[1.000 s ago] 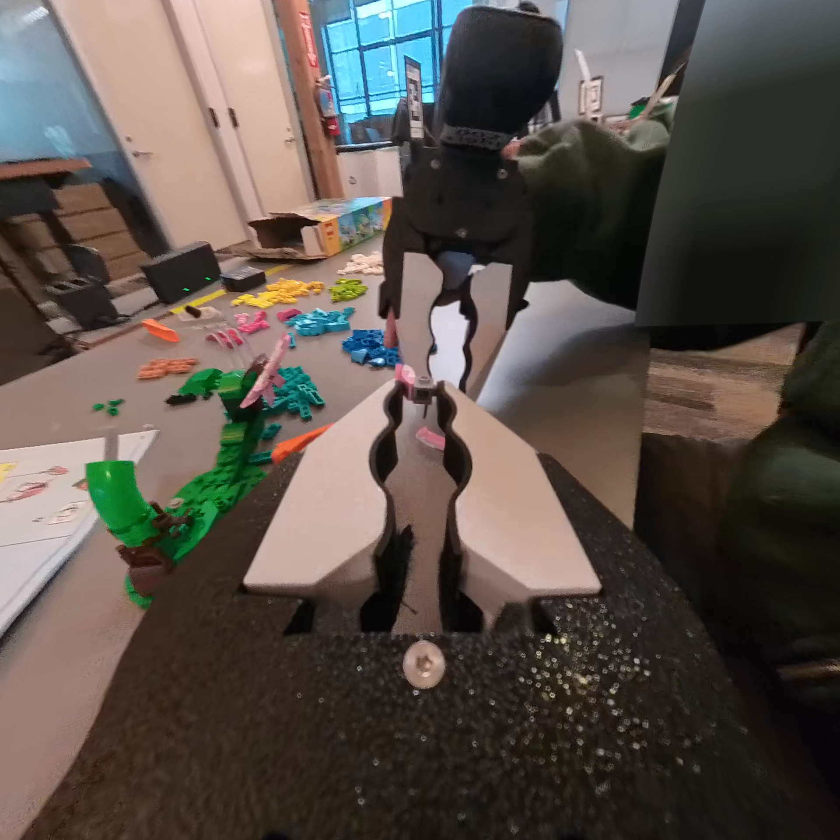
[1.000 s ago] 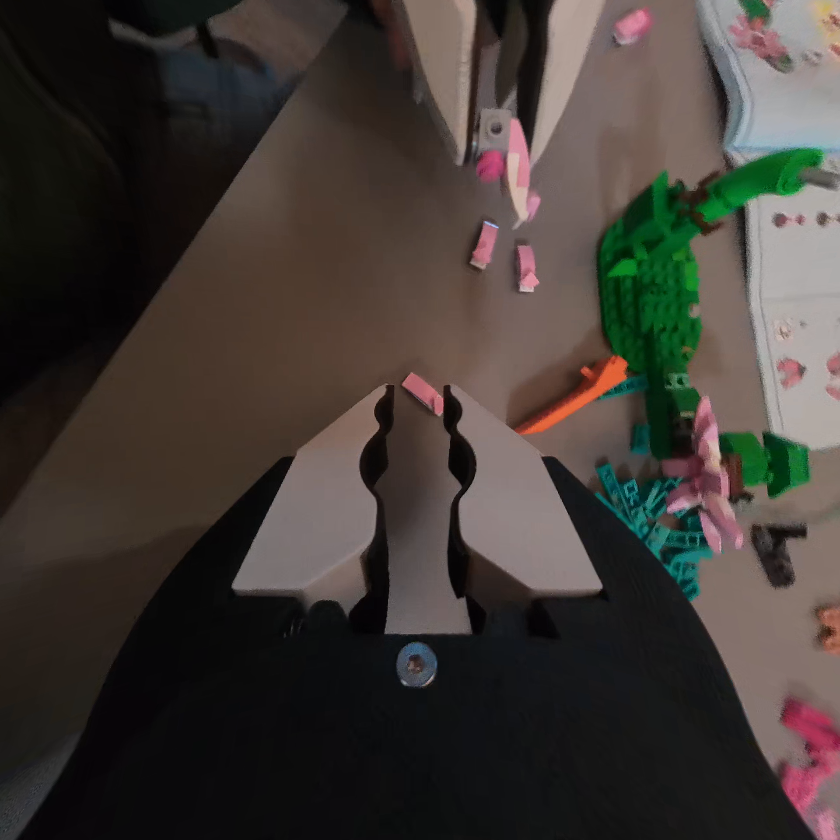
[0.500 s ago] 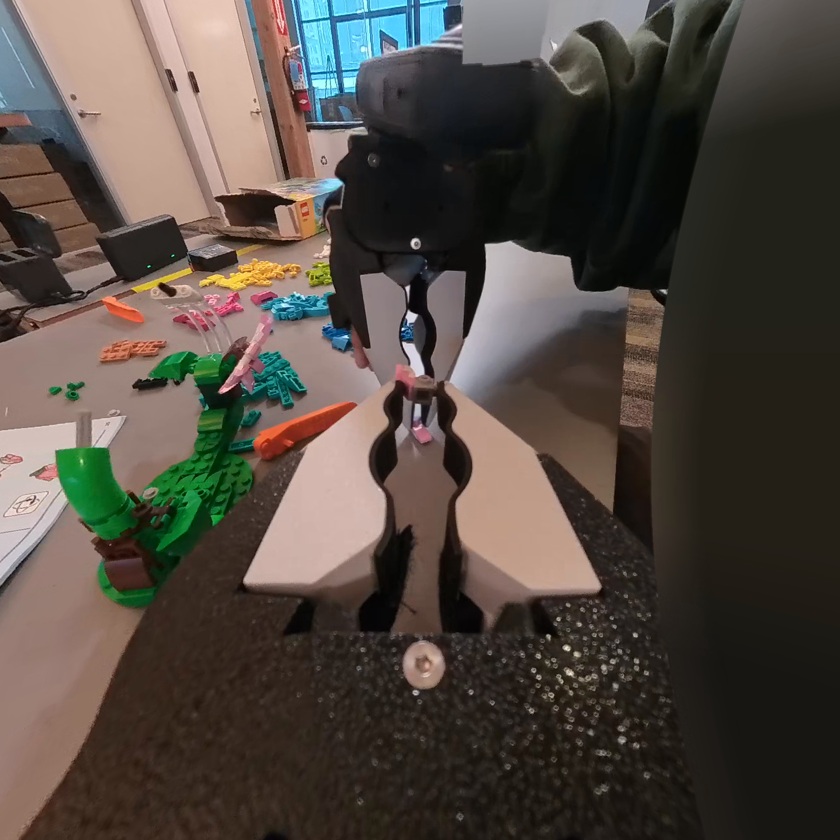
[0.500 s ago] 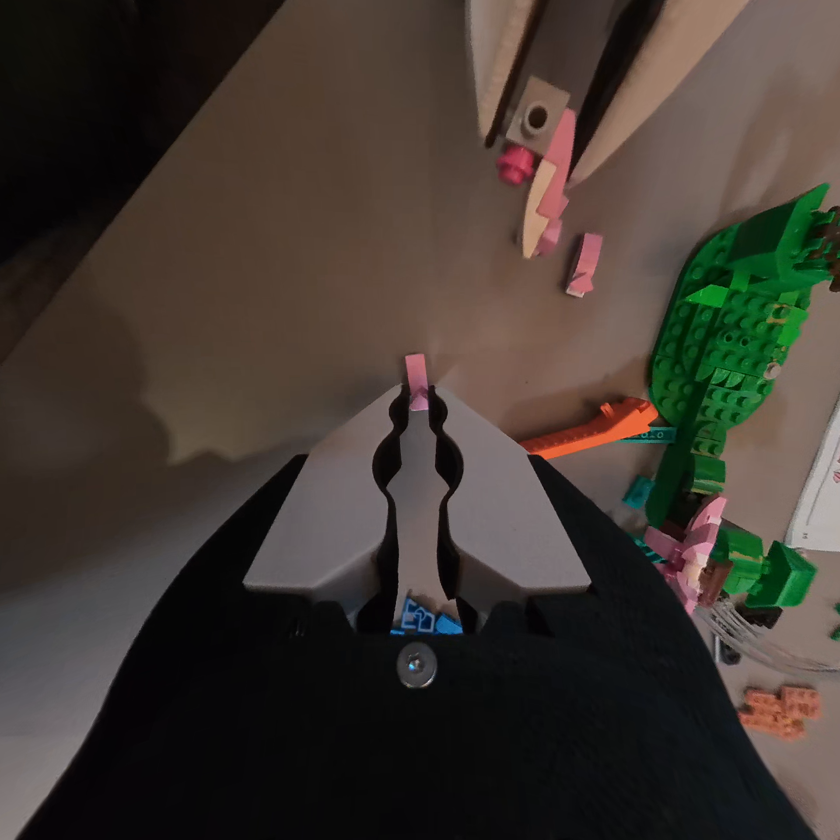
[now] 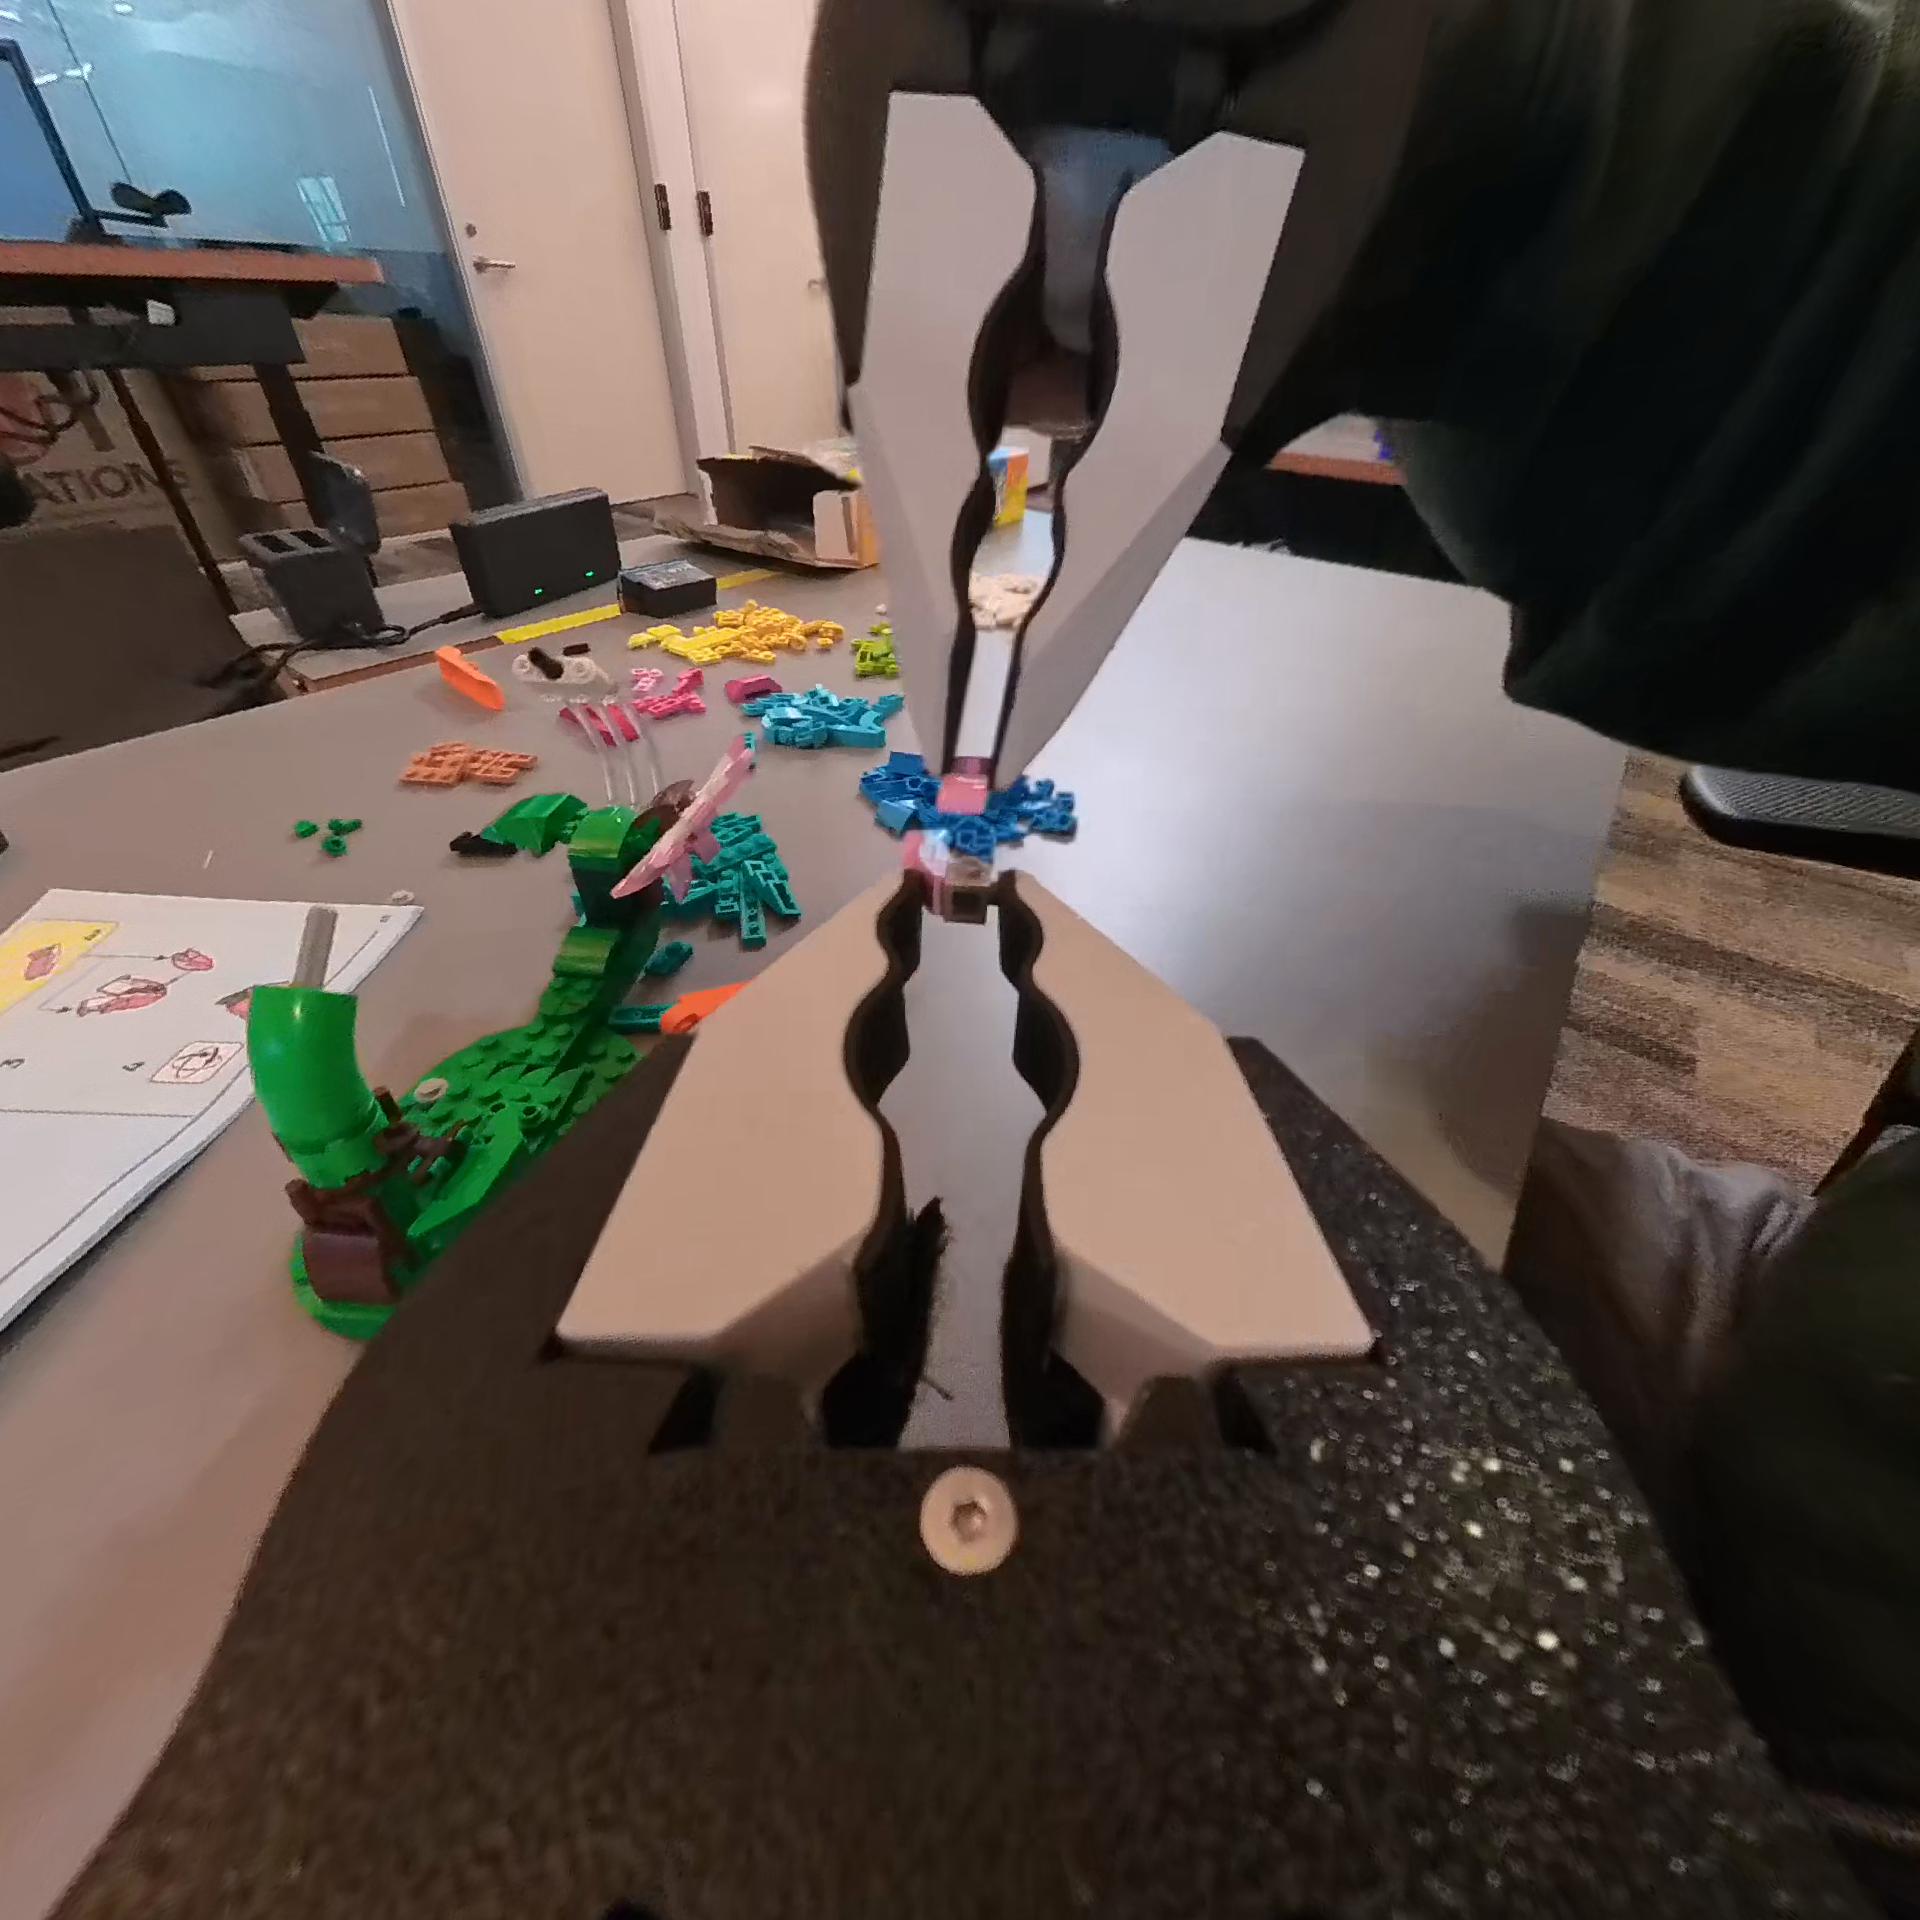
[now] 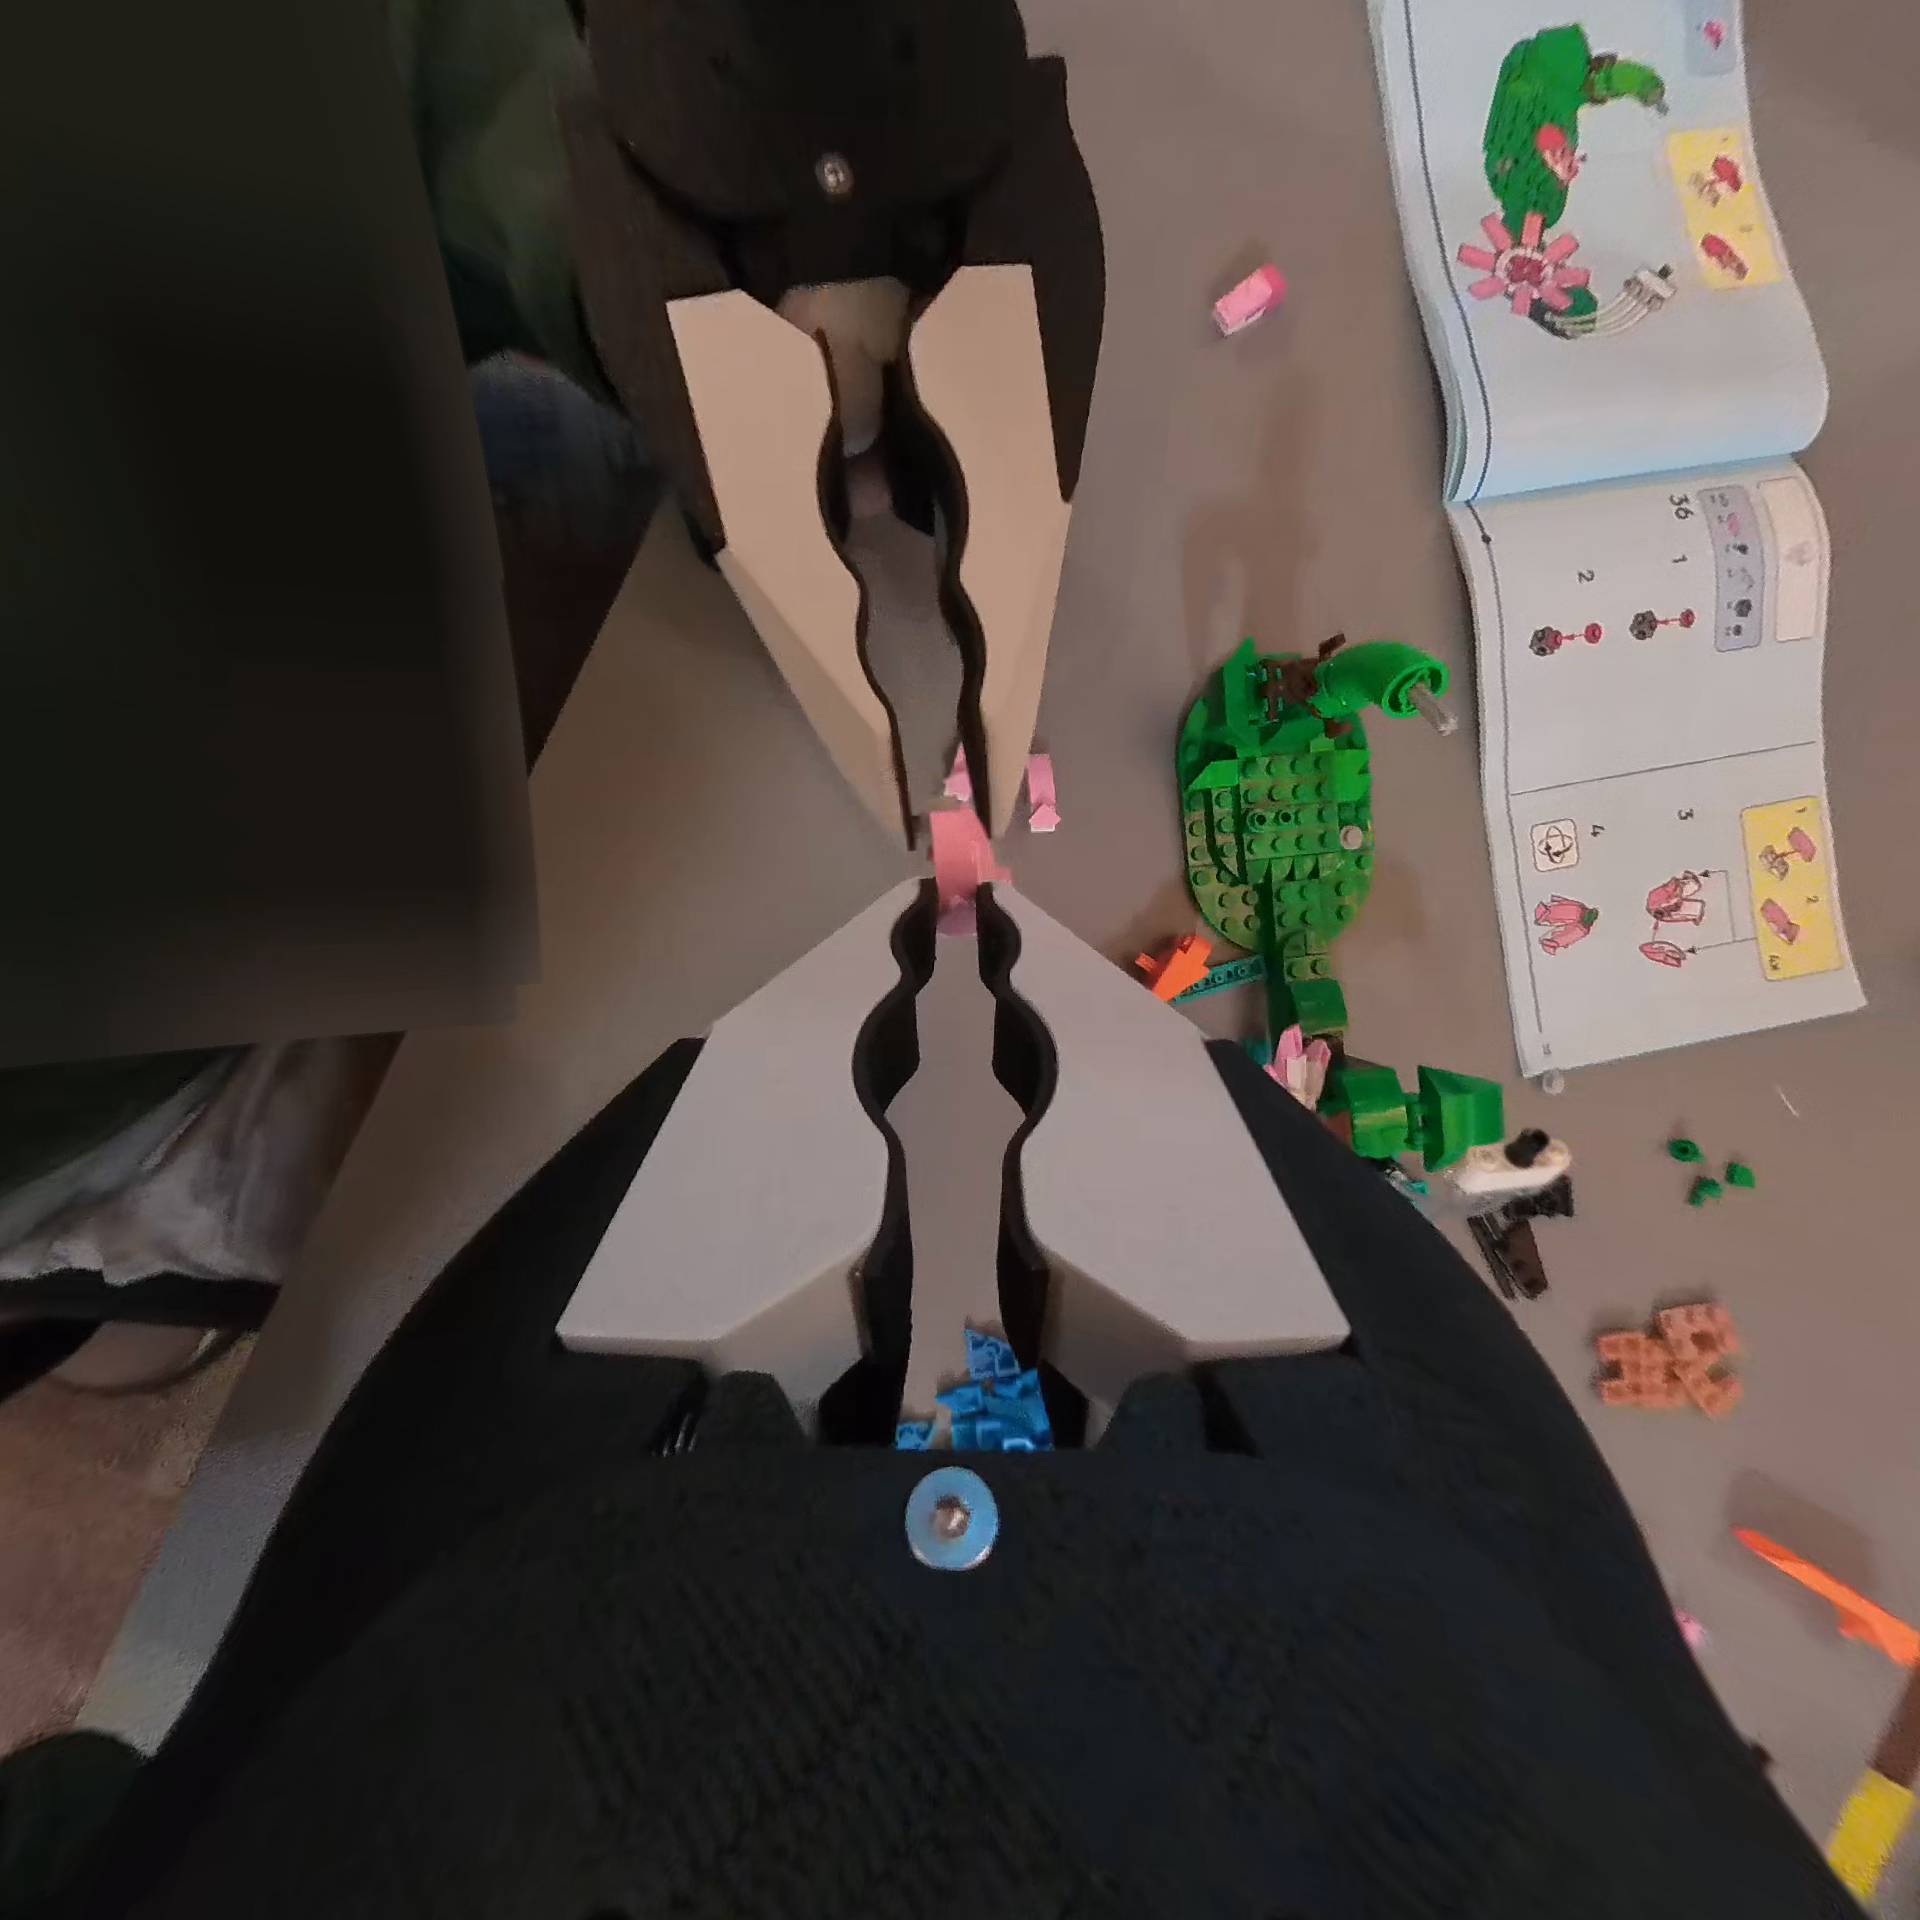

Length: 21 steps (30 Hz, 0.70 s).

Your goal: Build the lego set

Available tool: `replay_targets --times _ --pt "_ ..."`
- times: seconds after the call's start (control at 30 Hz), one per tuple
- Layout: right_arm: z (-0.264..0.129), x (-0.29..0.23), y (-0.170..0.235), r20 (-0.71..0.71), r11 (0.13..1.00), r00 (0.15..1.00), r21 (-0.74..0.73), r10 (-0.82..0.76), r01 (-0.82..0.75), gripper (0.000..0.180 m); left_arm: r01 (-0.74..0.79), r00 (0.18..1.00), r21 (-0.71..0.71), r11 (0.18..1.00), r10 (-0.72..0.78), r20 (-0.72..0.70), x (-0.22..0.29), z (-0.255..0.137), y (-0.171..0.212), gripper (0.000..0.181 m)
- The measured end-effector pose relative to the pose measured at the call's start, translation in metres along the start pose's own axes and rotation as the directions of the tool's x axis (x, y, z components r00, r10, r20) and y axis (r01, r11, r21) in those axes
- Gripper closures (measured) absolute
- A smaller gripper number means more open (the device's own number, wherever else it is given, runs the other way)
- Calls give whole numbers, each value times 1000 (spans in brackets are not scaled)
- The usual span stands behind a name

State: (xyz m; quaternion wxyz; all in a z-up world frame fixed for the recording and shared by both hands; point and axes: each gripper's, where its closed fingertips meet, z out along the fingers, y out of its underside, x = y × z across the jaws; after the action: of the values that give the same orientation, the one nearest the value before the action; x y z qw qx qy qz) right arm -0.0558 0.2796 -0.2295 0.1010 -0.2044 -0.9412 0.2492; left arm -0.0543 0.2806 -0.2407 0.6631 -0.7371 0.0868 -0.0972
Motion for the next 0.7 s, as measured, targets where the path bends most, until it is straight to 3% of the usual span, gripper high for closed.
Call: replay_targets --times 0.03,0.3,0.7 --pt "0 -1 -1 10 1000 1000 -21 1 -1 174 2 1000 7 1000 -2 -3 1 0 -2 168" --pt "-1 -5 -4 30 991 999 -134 -15 18 174 0 1000 40 999 1 -14 4 -4 -12 168" --pt "-3 -6 -6 9 983 999 -180 -38 39 174 -4 1000 46 999 5 -15 5 -5 -15 168"
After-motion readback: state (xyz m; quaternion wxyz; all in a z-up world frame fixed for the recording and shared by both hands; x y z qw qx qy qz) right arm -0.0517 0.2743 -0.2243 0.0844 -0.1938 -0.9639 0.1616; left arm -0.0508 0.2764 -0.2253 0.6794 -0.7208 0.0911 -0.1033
